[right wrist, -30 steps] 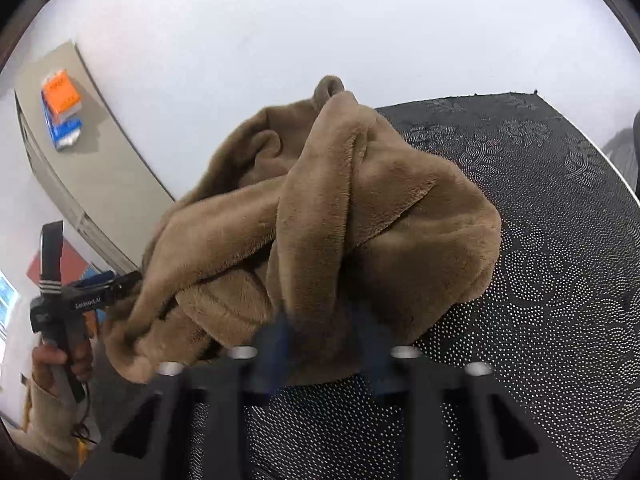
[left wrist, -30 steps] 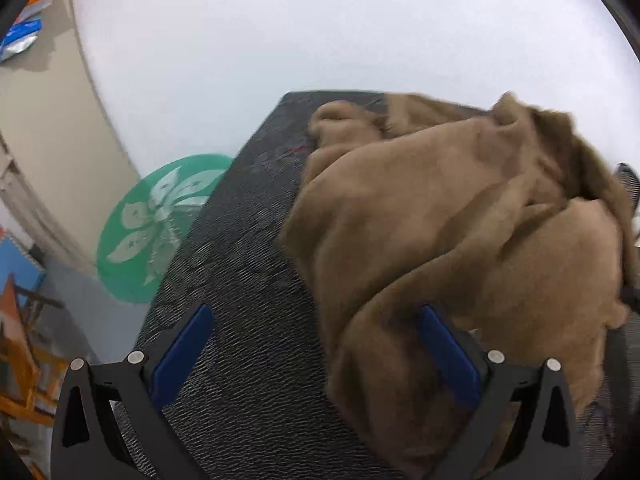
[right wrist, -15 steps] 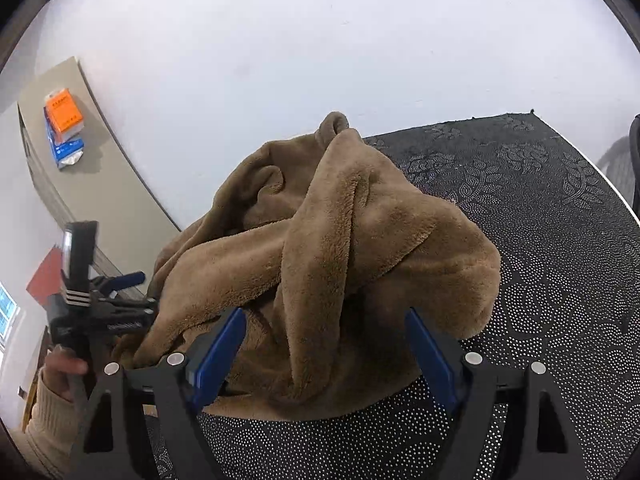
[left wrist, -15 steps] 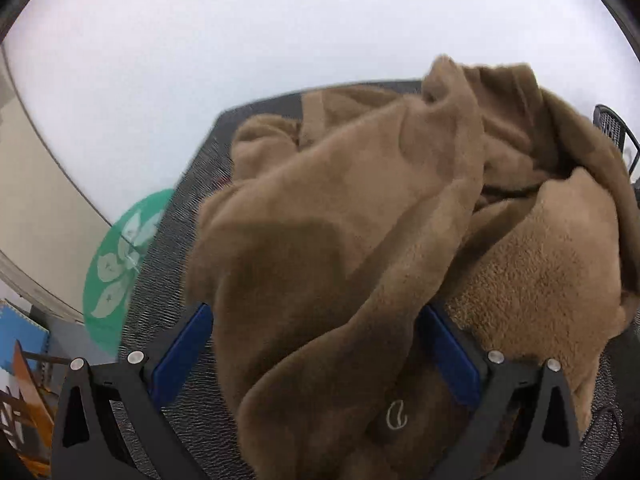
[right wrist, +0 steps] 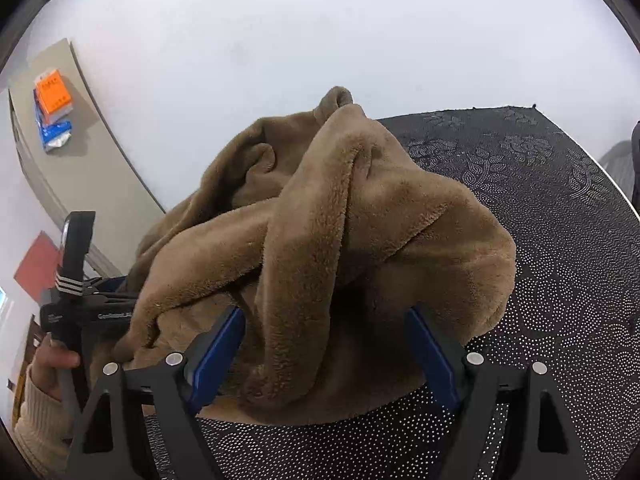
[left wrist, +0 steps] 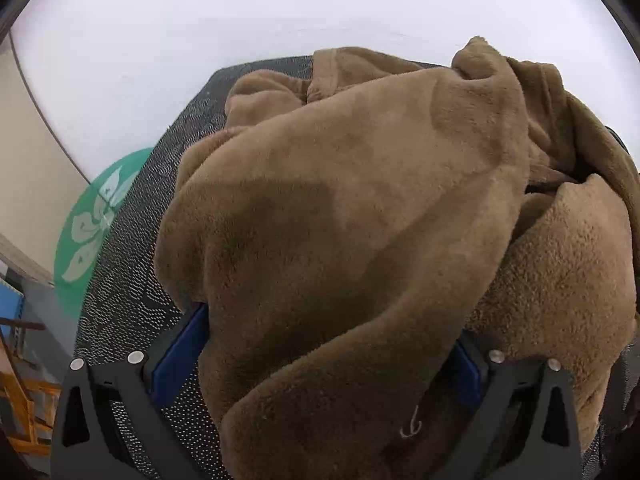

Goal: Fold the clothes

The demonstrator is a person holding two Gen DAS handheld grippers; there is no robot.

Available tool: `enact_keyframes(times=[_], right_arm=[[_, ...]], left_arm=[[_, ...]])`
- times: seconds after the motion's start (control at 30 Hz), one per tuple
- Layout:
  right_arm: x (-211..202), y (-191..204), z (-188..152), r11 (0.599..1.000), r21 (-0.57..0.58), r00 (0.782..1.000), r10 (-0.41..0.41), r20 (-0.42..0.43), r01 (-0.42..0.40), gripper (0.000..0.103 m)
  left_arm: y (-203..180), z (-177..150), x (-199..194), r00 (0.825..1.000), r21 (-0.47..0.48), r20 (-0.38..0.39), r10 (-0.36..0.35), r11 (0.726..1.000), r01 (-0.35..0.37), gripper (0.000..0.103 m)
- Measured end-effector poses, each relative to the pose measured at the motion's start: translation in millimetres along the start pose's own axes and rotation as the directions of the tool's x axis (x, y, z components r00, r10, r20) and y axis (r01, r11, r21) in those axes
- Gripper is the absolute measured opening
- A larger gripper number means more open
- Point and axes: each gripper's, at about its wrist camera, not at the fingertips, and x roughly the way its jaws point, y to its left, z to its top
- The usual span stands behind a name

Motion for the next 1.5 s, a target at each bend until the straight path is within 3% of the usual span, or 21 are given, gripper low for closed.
enact_keyframes(times=[0.23,0.47,0.8,1.23,1.3,1.33,1.37,1.43,1.5], right_arm=[[16.2,-0.7,-0.9,0.998,-0.025,0.996,-0.063,-0.064,0.062,0.089],[28.5,0.8,-5.5,0.993,-0.075,0.989,-0.098,-0.114,0.09,0.102],[45.3,5.1,-9.8,0.968,-0.174,0.964,-0.21,-0.16,0.182,0.102],[30.3,5.1,-18.8,0.972,-0.162,0.971,-0.193,-0.138,0.17,0.102],[26.8,4.7,-19.9,0.974,-0.157,0.974,-0.186,-0.13,0.165,0.09],[23.0,3.9,-19.8,0.976,-0.151,0.977,-0.178,-0.117,0.16,0.066],[19.6,3.4,-19.8,0.977,-0.148,0.979,-0.172,-0.106,0.156,0.053],[13.2,2.3,-19.9,0.98,-0.138,0.984,-0.157,-0.086,0.144,0.038],[8.3,1.2,-20.5,0.986,-0.118,0.989,-0.129,-0.073,0.12,0.031]], left_arm=[[11.6,-4.2,6.5,0.996,-0.046,-0.014,-0.091,0.995,0.091,0.103],[10.1,-6.4,6.7,0.995,-0.023,0.0,-0.101,0.995,0.101,0.103],[10.0,-8.9,6.8,0.993,-0.005,0.01,-0.118,0.993,0.118,0.103],[9.2,-17.7,0.0,0.991,0.0,0.034,-0.132,0.991,0.132,0.103],[10.7,-18.4,-1.0,0.989,-0.005,0.042,-0.14,0.99,0.14,0.103],[12.3,-18.4,-0.8,0.989,-0.011,0.045,-0.144,0.99,0.144,0.103],[14.0,-18.1,-1.0,0.988,-0.021,0.048,-0.147,0.989,0.148,0.103],[17.1,-17.4,-1.7,0.987,-0.044,0.053,-0.154,0.987,0.157,0.101],[19.1,-19.0,-7.6,0.985,-0.062,0.062,-0.162,0.984,0.166,0.088]])
